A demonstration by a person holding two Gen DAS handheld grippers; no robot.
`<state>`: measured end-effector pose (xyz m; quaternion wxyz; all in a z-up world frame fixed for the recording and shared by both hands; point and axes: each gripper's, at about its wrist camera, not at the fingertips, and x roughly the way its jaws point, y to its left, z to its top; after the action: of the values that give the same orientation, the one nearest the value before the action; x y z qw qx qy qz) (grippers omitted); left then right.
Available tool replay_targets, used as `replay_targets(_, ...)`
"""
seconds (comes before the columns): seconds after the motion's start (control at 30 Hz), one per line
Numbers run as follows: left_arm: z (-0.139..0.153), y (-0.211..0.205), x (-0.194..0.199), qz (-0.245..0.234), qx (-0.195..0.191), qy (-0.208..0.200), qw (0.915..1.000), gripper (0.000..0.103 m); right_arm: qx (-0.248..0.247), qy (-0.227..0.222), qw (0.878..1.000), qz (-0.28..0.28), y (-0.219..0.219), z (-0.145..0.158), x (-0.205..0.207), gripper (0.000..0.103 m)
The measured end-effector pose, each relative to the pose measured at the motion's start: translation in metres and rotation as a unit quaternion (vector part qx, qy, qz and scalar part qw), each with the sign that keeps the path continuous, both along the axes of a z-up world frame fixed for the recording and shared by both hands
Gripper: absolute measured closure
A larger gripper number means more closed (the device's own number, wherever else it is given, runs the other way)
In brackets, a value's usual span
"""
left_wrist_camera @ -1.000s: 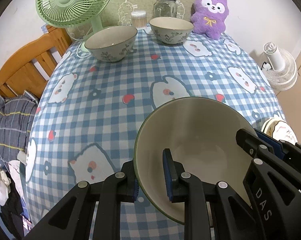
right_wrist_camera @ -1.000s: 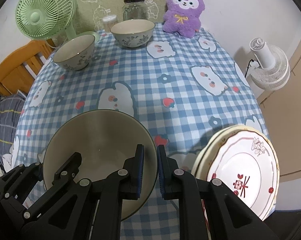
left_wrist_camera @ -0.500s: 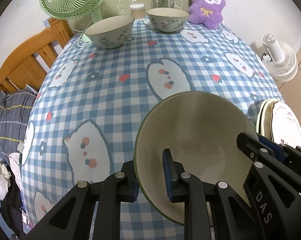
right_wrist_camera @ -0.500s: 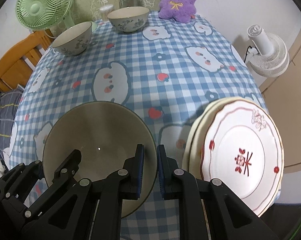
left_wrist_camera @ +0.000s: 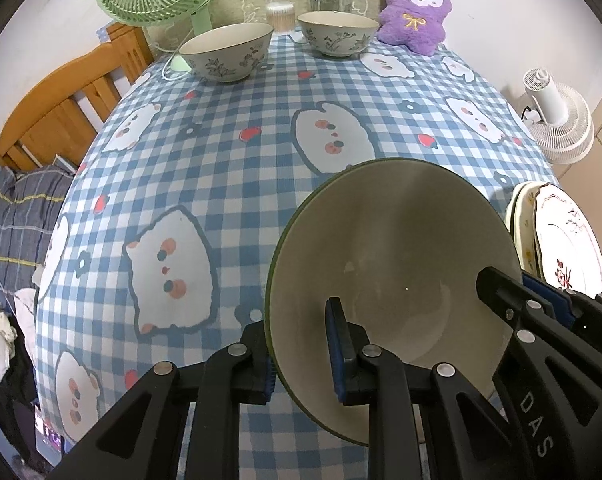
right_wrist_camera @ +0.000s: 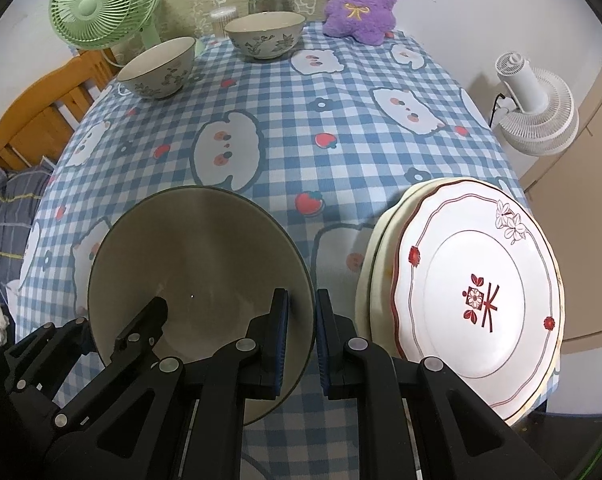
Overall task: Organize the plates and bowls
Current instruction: 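Lower the cream bowl beside the plate stack and open both grippers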
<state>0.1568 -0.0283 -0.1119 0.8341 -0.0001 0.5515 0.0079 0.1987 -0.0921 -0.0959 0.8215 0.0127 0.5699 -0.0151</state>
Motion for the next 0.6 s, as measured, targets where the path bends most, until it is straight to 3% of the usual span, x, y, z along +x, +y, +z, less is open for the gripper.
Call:
replay_targets(0.27,-0.001,-0.003,-0.001,0.007,-0.007,-0.006,0.9999,0.066,0.015,-0.002,1.000,0.015,-0.002,-0.002,0.000,0.085)
replay_targets(0.33,-0.002,-0.005,-0.001,0.006,-0.005,0.000,1.0000,0.058,0.014,0.002,1.000,0.017,-0.004,-0.003,0.000,0.072)
replay_targets(0.4,-0.002,-0.006,-0.001,0.004,-0.004,0.002,1.0000,0.051,0.011,-0.003,1.000,0.012,-0.008,-0.001,-0.001,0.049)
replay_targets(0.6,0.001,-0.005,-0.001,0.020,-0.002,-0.002,0.9998,0.037,0.021,-0.011,1.000,0.009,-0.018,0.006,-0.001,0.040)
